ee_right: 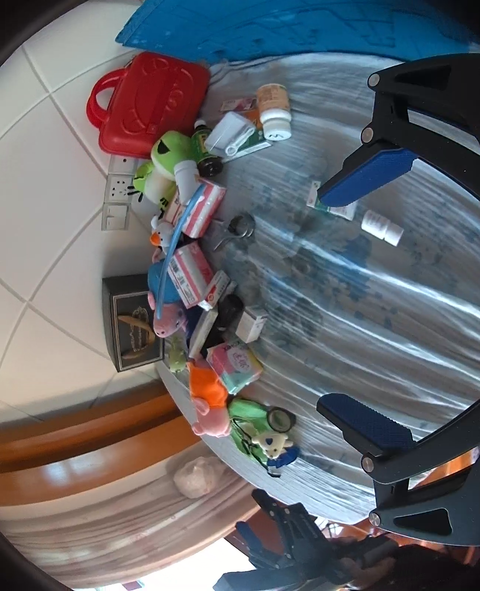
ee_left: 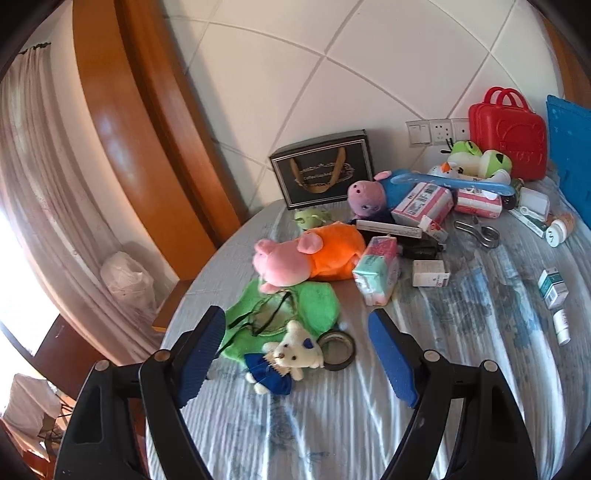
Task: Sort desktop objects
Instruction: 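Return both tools from the crate toward the pile on the bed, then grasp the small white medicine box with the right tool while the left tool grasps the pink-teal pad pack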
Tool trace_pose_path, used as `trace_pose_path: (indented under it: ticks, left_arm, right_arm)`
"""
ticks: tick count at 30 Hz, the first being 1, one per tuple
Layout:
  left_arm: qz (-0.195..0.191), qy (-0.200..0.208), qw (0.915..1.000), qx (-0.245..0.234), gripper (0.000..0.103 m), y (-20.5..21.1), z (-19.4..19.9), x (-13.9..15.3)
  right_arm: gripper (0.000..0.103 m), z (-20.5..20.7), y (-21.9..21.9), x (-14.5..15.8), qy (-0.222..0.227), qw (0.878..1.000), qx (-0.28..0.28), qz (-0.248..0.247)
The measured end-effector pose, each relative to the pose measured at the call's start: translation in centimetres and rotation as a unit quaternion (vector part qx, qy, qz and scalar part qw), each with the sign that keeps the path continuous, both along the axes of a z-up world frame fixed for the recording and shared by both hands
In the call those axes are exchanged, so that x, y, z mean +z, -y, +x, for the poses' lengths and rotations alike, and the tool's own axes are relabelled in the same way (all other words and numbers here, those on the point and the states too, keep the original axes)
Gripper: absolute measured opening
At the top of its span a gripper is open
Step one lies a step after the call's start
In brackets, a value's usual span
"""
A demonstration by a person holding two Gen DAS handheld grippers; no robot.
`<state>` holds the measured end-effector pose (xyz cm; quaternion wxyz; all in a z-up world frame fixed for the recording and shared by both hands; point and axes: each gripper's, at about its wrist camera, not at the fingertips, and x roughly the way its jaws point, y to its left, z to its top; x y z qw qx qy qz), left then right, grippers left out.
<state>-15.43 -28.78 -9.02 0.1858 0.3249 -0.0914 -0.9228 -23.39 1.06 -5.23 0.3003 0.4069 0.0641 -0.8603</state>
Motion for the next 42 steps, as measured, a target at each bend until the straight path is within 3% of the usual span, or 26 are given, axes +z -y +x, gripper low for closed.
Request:
trace_pose_path:
  ticks: [6, 9, 16, 19, 23, 24, 25, 27, 32, 35, 38, 42]
  left_arm:
    - [0.005, 0.018, 0.9993, -0.031, 0.080, -0.3, -5.6, -2.2]
    - [0.017, 0.028, 0.9985, -0.044, 0.080, -0.2, -8.2, -3.6]
    - [0.060, 0.060, 0.9950, -0.052, 0.080, 0.9, -13.5, -7.4]
    - [0.096, 0.080, 0.9903, -0.062, 0.080, 1.4, -15.4, -9.4]
    - [0.105, 0.110, 0.9856, -0.072, 0.080, 1.6, -17.2, -11.9]
    - [0.105, 0.114, 0.9853, -0.073, 0.080, 1.6, -17.5, -12.3]
    - [0.102, 0.119, 0.9848, -0.074, 0.080, 1.6, -18.0, -12.7]
    - [0.096, 0.122, 0.9848, -0.078, 0.080, 1.4, -18.6, -13.1]
    - [0.094, 0.132, 0.9829, -0.087, 0.080, 1.9, -19.6, -13.6]
    - [0.096, 0.137, 0.9814, -0.093, 0.079, 2.2, -20.1, -14.0]
    - [0.114, 0.158, 0.9752, -0.104, 0.051, 2.3, -20.8, -14.7]
    - [0.108, 0.162, 0.9741, -0.115, 0.046, 1.6, -20.5, -14.6]
  right_arm:
    - [0.103, -4.4, 4.2, -3.7, 0.036, 0.996, 0.053, 0.061]
    - [0.103, -6.0, 6.7, -5.4, 0.031, 0.991, 0.098, 0.086]
    - [0.103, -11.4, 10.2, -8.1, 0.057, 0.983, 0.148, 0.089]
    - [0.103, -13.4, 11.4, -9.4, 0.074, 0.975, 0.189, 0.090]
    - [0.101, -15.0, 13.7, -11.9, 0.077, 0.957, 0.255, 0.113]
    - [0.093, -15.5, 14.3, -12.4, 0.082, 0.953, 0.265, 0.117]
    - [0.076, -16.1, 15.0, -13.1, 0.086, 0.950, 0.272, 0.125]
    - [0.055, -17.3, 16.4, -14.1, 0.094, 0.943, 0.287, 0.136]
    - [0.055, -18.6, 18.5, -16.6, 0.123, 0.919, 0.342, 0.150]
    - [0.053, -18.5, 19.2, -17.1, 0.120, 0.914, 0.359, 0.147]
    - [0.037, -18.9, 19.9, -17.0, 0.121, 0.917, 0.354, 0.140]
    - [0.029, -17.7, 19.9, -16.7, 0.094, 0.921, 0.339, 0.166]
